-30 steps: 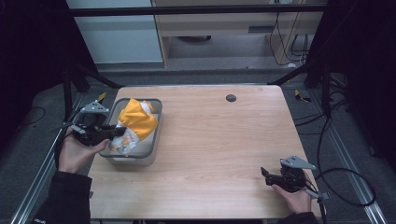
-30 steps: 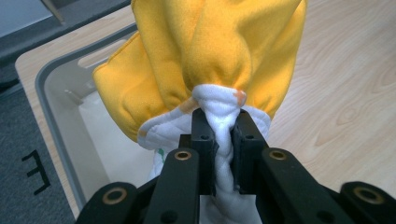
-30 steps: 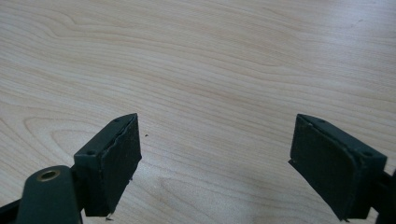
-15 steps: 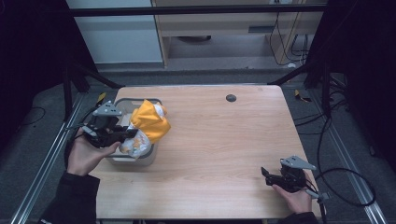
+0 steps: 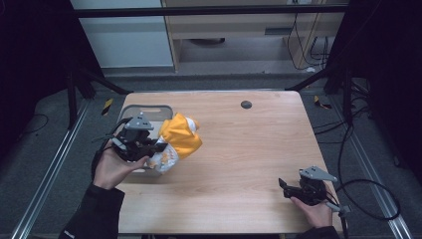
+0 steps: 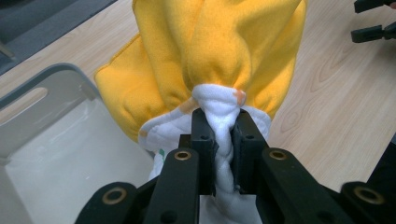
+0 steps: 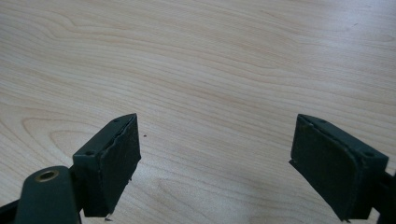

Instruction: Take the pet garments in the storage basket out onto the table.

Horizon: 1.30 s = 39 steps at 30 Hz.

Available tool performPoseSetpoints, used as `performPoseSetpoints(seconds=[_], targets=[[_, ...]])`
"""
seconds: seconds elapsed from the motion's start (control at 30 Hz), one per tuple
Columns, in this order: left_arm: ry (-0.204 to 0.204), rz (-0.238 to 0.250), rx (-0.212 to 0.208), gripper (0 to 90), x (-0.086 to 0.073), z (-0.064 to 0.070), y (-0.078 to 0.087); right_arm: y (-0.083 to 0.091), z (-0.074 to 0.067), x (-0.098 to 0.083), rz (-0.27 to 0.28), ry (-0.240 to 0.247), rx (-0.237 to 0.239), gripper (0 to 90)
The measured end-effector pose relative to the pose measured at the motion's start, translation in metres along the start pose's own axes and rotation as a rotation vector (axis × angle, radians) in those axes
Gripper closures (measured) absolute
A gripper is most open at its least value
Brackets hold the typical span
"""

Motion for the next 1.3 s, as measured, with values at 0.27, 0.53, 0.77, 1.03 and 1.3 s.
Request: performPoseSetpoints(seconds=[0.27, 0.53, 0.77, 1.03, 1.3], targets=[[-0.022, -0.014, -0.043, 81.4, -0.001, 0.016, -0.021, 0.000, 0.000, 0.000, 0.001, -0.003, 0.000, 15.6], [-0.043, -0.024, -0.092, 81.4, -0.002, 0.030, -0.043, 0.000, 0.000, 0.000, 0.000, -0.001, 0.000, 15.6], [-0.054, -0.033, -0.129, 81.3, -0.005, 0.042, -0.063, 0.000, 0.000, 0.000, 0.000, 0.000, 0.000, 15.6], [-0.077, -0.066, -0.159, 81.3, -0.009, 0.053, -0.084, 0.000, 0.000, 0.000, -0.002, 0.002, 0.002, 15.6], [-0.093, -0.105, -0.183, 81.1, -0.014, 0.063, -0.106, -0.001, 0.000, -0.001, -0.006, 0.004, 0.001, 15.6]])
Point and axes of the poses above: each handheld gripper's, and its own axes: y roughly backward along the jaws, x roughly out of its top, z roughly to its right, the point moved 4 cm from there along -y, roughly forward along the jaws, and after that the axes turned 5 degrees about z, right-handed, at the moved point
